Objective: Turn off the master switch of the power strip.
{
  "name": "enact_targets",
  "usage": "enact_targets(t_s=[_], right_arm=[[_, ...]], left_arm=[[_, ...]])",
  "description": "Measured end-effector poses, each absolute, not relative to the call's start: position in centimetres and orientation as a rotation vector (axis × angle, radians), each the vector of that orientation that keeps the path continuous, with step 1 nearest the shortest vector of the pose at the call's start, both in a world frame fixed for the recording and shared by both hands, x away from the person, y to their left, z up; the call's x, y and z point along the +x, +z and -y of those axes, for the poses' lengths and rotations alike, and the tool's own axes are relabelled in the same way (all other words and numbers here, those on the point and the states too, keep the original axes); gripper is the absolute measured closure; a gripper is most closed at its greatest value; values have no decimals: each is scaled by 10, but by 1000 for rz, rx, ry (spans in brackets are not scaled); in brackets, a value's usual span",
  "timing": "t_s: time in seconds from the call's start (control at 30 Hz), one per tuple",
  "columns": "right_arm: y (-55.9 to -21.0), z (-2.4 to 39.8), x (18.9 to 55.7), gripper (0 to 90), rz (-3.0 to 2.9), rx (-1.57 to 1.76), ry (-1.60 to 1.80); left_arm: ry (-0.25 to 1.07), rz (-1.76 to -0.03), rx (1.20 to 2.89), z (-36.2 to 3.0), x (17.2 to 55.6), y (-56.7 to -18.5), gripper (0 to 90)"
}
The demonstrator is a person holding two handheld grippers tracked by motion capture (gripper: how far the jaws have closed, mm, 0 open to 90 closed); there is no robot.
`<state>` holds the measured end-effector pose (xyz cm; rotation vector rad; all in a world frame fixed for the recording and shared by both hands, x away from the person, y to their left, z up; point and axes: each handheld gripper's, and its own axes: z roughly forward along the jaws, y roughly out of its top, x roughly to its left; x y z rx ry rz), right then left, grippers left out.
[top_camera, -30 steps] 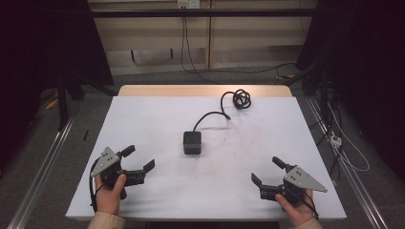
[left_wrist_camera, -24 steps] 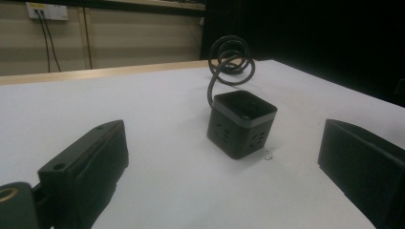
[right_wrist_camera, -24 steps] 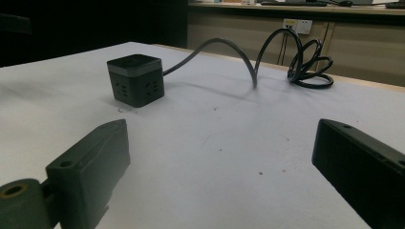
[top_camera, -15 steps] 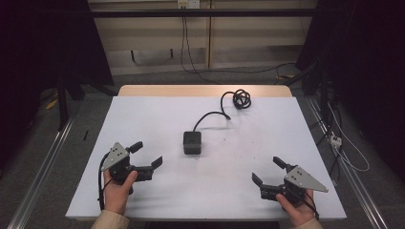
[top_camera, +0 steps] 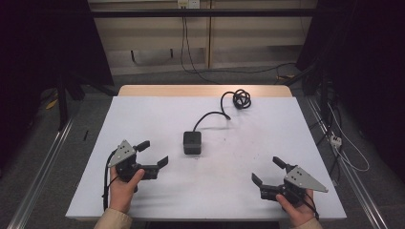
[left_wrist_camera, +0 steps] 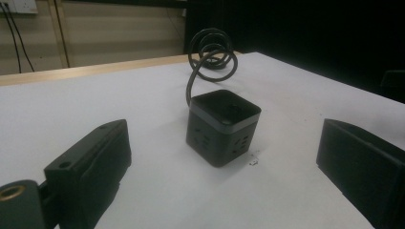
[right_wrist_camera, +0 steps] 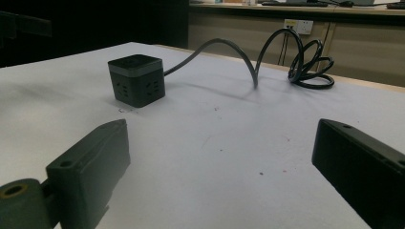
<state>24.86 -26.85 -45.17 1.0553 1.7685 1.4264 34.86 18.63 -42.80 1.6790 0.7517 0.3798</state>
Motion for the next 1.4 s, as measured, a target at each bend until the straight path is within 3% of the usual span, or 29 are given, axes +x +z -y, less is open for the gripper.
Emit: enact_targets(t_s=[1.4], right_arm=[[-452,269,249,52,-1771,1051,1434]], left_arm=[[323,-719,1729,-147,377,-428,44]])
